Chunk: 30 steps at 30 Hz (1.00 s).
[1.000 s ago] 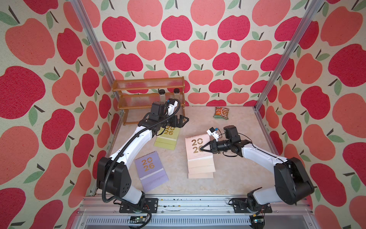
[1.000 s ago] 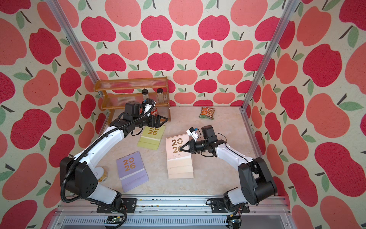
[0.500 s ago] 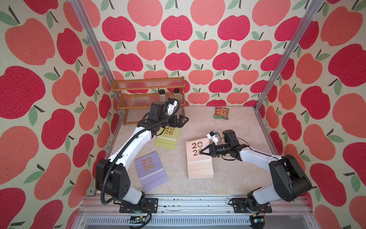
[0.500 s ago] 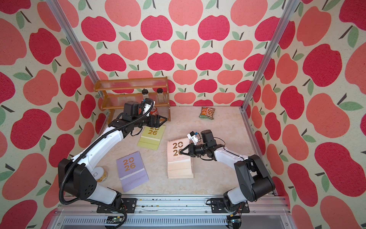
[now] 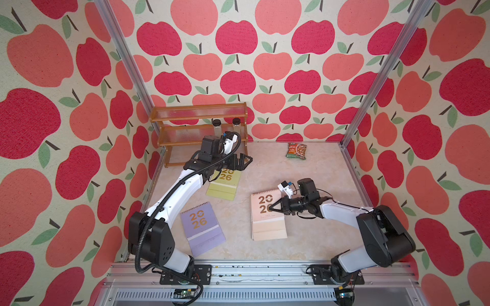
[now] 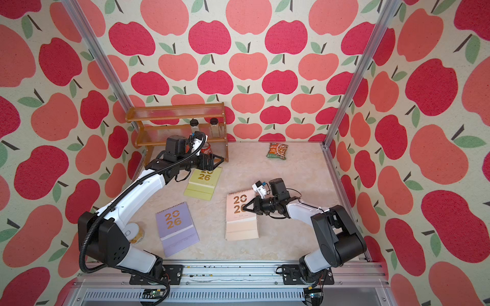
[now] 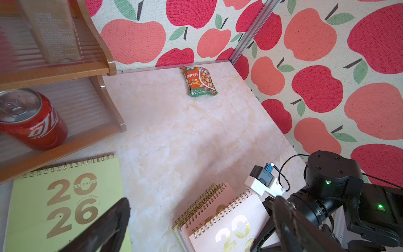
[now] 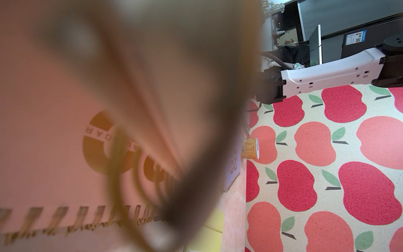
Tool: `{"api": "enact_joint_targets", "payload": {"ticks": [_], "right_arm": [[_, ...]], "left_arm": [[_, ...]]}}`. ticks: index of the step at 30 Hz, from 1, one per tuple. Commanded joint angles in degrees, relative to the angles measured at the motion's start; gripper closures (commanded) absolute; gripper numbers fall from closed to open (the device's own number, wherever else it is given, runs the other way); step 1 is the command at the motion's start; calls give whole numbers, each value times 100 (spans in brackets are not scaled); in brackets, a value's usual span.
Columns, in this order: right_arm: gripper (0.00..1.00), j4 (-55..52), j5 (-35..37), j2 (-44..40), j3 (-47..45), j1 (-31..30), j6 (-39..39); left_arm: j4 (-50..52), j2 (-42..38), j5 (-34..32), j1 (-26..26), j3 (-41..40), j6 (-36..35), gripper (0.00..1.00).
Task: Stack the calendars
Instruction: Place the calendar at the calendar.
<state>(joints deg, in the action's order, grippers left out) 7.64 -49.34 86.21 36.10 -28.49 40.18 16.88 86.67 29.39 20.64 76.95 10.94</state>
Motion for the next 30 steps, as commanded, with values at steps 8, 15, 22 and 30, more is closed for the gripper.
{"api": "enact_joint_targets", "payload": {"ticks": [8, 15, 22, 30], "right_arm": [[100, 917, -83, 152, -155, 95, 450], [100, 675, -67, 160, -146, 179, 280], [100, 70, 127, 174, -95, 178, -96], [85, -713, 628, 58, 92, 177, -472]], "left_arm": [[-133, 118, 160, -35, 22, 31, 0], [-115, 137, 171, -33, 20, 31, 1], [-106, 161, 192, -34, 29, 21, 0], [-83, 165, 208, -34, 28, 21, 0]]}}
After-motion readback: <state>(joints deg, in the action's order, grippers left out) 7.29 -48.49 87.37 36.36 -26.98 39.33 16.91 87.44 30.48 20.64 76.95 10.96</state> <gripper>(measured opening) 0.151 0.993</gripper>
